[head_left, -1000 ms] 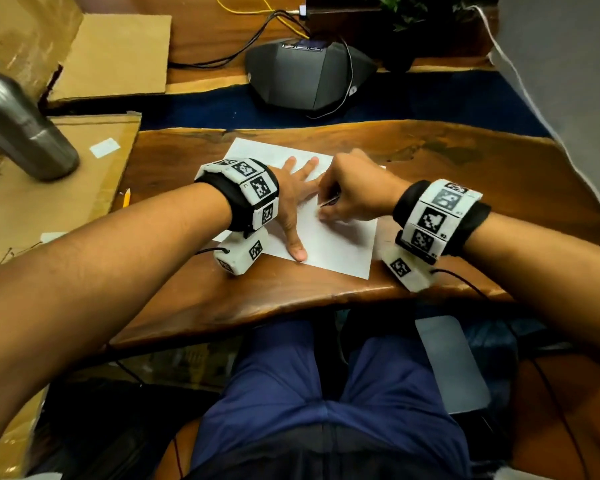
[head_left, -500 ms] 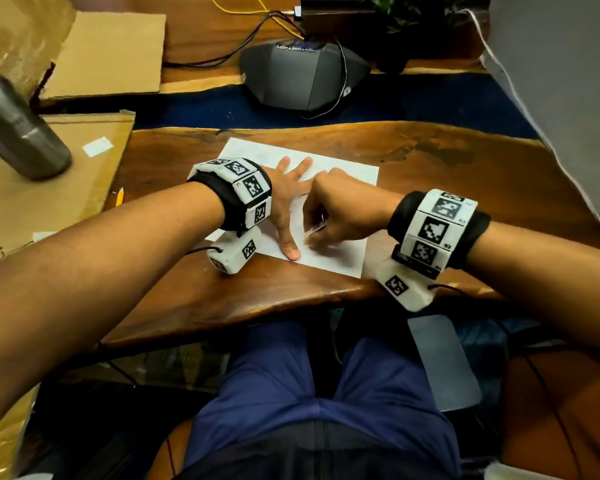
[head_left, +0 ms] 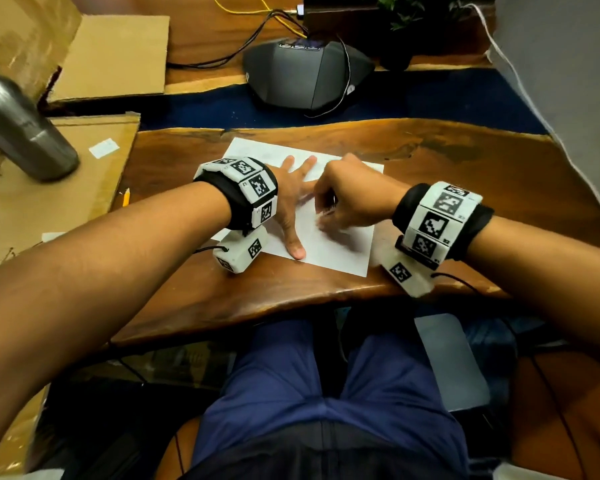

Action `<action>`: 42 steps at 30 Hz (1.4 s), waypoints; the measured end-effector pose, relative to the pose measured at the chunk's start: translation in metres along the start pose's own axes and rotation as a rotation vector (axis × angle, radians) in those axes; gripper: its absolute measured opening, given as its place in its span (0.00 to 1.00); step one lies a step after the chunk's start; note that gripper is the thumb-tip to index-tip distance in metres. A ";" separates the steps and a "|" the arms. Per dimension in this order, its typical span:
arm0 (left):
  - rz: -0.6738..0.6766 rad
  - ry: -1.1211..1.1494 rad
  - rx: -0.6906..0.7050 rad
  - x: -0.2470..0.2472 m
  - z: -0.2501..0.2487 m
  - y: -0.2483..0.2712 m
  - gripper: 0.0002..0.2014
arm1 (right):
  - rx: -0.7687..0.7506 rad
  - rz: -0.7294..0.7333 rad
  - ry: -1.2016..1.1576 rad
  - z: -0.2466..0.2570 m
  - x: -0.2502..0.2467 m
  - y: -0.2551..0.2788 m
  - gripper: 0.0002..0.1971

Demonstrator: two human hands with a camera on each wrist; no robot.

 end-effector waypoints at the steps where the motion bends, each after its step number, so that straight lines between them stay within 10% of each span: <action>1: 0.003 0.025 -0.006 0.000 0.000 0.002 0.77 | -0.043 0.046 -0.004 0.010 0.007 0.002 0.05; 42: 0.027 -0.046 -0.048 -0.005 -0.009 -0.003 0.81 | 0.075 0.011 -0.034 -0.027 -0.007 0.005 0.07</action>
Point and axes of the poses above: each hand's wrist, its own y-axis away from the middle knuckle, its own x-axis out of the palm, z = x × y, the point moved 9 cm from there along -y, towards the middle knuckle, and after that the axes turned 6 degrees about -x, right-handed, at the moved point
